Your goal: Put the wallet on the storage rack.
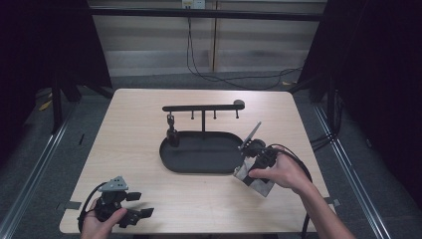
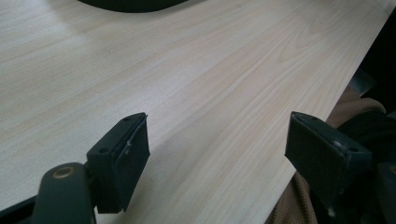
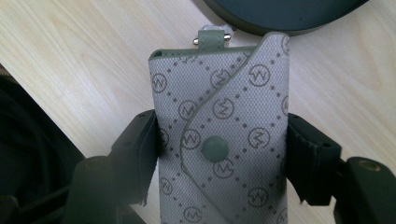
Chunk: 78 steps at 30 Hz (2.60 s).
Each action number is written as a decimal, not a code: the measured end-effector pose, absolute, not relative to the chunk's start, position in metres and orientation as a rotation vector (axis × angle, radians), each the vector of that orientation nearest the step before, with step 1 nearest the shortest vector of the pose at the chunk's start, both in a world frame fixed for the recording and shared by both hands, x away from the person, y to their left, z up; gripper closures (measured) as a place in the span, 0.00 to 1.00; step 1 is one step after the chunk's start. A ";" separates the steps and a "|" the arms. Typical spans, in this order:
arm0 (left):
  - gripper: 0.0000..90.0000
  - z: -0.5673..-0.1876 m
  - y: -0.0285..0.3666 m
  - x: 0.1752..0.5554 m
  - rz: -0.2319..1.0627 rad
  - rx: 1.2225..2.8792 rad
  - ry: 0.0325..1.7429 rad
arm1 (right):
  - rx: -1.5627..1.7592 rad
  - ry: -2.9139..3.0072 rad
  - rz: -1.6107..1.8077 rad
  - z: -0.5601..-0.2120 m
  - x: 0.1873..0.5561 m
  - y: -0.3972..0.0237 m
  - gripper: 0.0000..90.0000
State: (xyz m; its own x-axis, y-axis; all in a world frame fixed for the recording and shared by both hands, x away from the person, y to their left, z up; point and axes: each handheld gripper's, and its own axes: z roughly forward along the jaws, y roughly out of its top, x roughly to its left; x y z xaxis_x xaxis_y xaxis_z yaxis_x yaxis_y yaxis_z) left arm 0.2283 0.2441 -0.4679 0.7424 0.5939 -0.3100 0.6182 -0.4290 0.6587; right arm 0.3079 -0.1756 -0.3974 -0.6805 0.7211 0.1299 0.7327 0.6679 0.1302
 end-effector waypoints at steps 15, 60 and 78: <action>0.24 -0.468 0.244 0.229 -0.039 2.144 0.907 | -1.282 -2.798 -0.277 -0.381 0.329 -0.177 0.37; 0.24 -0.468 0.245 0.229 -0.040 2.138 0.914 | -1.727 -2.483 -0.640 -0.398 0.389 -0.182 0.37; 0.24 -0.469 0.245 0.230 -0.052 2.143 0.912 | -1.928 -2.247 -0.869 -0.430 0.399 -0.186 0.38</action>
